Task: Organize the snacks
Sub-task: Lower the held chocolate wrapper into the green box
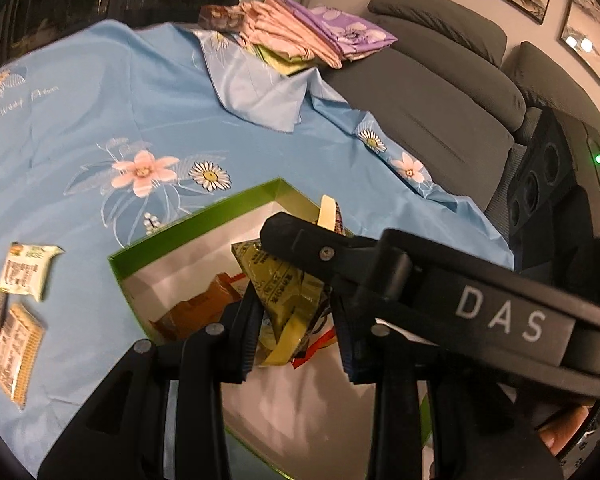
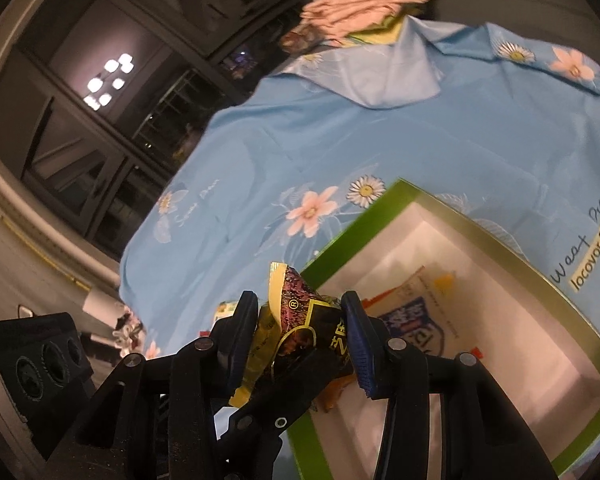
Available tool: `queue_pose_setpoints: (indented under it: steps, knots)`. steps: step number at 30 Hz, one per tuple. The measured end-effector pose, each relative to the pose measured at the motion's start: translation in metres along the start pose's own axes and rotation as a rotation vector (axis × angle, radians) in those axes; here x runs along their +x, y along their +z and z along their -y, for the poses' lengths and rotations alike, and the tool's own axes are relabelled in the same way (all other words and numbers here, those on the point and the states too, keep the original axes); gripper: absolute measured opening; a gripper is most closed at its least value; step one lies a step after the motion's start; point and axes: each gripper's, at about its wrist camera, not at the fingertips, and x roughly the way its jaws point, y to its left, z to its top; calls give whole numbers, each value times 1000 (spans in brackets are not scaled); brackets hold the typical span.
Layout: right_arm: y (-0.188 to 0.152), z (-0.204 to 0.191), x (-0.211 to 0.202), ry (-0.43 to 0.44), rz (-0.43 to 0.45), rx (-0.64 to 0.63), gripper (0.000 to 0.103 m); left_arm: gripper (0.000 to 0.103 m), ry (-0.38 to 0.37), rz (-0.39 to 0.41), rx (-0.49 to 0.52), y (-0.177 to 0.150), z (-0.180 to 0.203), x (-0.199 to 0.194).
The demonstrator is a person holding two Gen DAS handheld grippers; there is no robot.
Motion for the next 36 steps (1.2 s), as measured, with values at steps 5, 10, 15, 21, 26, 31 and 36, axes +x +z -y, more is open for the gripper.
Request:
queue_pose_setpoints:
  steps: [5,10,15,21,26,31,36]
  knots:
    - [1,12,2,-25,-13,45,47,33,-12,-29,-3,-1,4,11]
    - [2,21,4,-47,-30,75,47,33,-16,-55,-9,-3,6,20]
    - [2,28,6,-50,-40,97,47,33,-22,-74,-24,-2,4,26]
    - [2,32,6,-61,-50,114,47,33,-32,-93,-28,-2,3,31]
    - [3,37,11,-73,-74,135,47,33,-25,-118,-42,-3,1,38]
    - [2,43,15,-82,-98,161,47,33,-6,-139,-42,-5,0,44]
    - [1,48,23,-94,-131,181,47,32,7,-162,-57,-7,-4,49]
